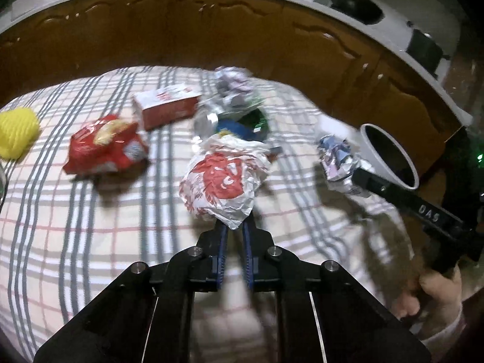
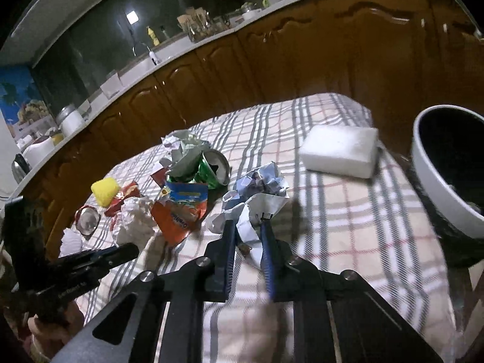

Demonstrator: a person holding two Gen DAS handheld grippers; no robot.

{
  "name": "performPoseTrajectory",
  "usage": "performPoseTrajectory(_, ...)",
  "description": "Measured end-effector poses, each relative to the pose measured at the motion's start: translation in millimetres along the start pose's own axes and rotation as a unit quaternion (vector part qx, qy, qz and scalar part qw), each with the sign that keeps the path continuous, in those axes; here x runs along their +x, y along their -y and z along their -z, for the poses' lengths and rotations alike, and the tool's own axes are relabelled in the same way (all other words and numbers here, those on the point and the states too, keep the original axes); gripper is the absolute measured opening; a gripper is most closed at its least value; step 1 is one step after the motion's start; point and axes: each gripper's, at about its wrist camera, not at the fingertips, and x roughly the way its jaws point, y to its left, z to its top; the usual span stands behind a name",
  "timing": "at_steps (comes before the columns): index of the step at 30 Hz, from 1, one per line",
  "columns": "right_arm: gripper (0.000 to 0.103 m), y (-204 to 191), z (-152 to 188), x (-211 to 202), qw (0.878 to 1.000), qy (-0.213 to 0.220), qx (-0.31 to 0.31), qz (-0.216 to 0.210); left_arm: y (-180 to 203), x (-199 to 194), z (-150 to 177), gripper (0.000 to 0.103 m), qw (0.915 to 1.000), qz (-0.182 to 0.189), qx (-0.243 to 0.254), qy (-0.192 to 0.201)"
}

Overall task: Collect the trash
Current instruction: 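Carry both wrappers over the white bowl and release them inside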

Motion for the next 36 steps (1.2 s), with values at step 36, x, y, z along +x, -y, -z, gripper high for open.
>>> performPoseTrajectory(36, 0.017, 120.6, 1.1, -129.6, 0.984, 0.102, 0.084, 0.117, 173.8, 42.3, -45.5, 0.009, 0.9828, 0.12, 0.14, -0.009)
